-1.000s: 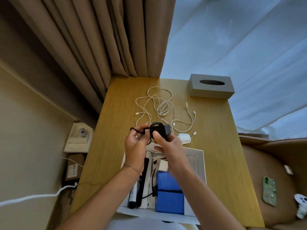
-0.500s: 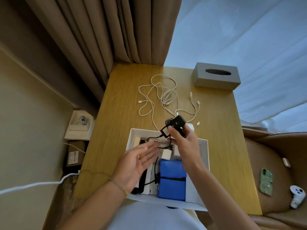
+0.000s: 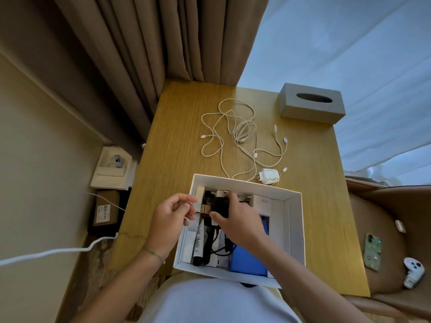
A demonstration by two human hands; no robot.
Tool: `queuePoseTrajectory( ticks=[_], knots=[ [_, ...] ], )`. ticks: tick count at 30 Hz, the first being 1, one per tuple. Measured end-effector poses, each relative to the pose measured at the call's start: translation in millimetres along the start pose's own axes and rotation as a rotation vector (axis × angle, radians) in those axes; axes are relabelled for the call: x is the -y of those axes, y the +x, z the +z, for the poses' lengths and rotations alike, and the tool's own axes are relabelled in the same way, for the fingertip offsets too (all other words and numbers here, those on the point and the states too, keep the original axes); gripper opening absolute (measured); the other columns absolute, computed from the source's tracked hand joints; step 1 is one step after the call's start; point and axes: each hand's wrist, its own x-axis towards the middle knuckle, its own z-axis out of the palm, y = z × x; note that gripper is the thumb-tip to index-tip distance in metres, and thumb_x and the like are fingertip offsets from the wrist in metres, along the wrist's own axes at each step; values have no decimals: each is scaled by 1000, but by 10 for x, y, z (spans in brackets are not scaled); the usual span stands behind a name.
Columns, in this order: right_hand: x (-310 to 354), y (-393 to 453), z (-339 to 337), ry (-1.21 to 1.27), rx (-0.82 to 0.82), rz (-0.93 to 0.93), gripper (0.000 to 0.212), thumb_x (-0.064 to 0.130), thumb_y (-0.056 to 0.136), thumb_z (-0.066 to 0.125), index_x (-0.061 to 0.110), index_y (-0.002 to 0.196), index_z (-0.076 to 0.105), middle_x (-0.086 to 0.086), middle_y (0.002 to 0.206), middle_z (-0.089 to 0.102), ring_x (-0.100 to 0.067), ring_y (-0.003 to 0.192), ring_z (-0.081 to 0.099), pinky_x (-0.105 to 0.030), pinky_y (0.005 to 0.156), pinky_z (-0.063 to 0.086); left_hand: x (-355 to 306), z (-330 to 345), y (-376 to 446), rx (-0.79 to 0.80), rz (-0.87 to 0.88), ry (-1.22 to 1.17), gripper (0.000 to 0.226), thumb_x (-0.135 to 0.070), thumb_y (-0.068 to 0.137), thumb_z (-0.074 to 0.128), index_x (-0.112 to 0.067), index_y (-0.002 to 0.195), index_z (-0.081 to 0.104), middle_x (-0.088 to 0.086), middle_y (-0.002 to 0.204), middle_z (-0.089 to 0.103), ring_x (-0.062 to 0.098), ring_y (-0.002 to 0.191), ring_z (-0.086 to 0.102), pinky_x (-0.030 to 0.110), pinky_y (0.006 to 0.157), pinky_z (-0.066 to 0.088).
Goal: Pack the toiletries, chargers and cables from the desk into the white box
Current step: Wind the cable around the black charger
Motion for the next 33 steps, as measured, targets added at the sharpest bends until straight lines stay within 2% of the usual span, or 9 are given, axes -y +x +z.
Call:
queuePoseTrajectory(
  ticks=[3,7,11,14,17,22,26,30,33],
  knots=[
    [69,84,129,-196,-10,-5,50,64,89,53,20,110,45,1,82,66,-26,76,67,-40,62,56,-8,-14,18,-9,39,44,29,1,97,49,-16,94,72,9,78,70,16,69,66,30,63,54],
    [114,111,245,-380,-64,-29,55,65,93,46,14,114,49,2,64,48,-28,69,64,-34,51,36,-32,-17,29,9,110,73,27,2,97,49,-14,94,71,8,76,68,18,69,65,28,63,55],
    [130,67,213,-476,-82,-79,75,69,97,31,11,144,36,-4,79,67,-28,75,67,-35,55,36,-108,22,75,36,185,121,27,1,97,49,-17,92,70,8,75,66,25,72,64,36,68,55],
    [158,22,22,-423,-103,-124,79,71,97,26,14,152,24,-5,84,70,-28,74,67,-35,54,38,-221,113,156,90,231,189,29,-3,97,51,-24,92,70,2,76,66,26,72,64,45,70,56],
    [113,32,-283,-343,-152,-127,57,62,100,33,19,136,42,-1,73,65,-24,63,62,-33,52,44,-376,290,298,156,266,280,31,-5,97,53,-30,89,70,-1,75,68,33,70,63,53,66,54],
    [-195,156,-825,-217,-327,-3,28,46,98,48,25,109,63,2,79,70,-21,69,65,-30,55,43,-661,805,645,292,383,476,24,-11,95,54,-28,91,71,-5,75,69,14,66,65,37,62,57],
    [-591,304,-1131,-94,-402,166,27,44,97,50,28,109,67,3,85,72,-19,71,63,-30,59,42,-785,1350,967,406,375,710,21,-17,94,52,-26,95,71,-4,83,71,14,74,67,38,72,57],
    [-911,399,-1285,78,-401,264,23,38,95,54,27,105,71,8,62,59,-13,60,58,-28,53,34,-743,1801,1295,448,380,987,25,-15,90,49,-23,99,71,2,97,73,19,81,65,34,73,55],
    [-1111,414,-1325,185,-411,293,21,36,95,57,25,106,71,9,65,61,-12,62,59,-30,54,36,-603,2066,1490,495,363,1165,30,-12,88,50,-24,108,69,2,110,70,23,97,64,30,74,49]
  ],
)
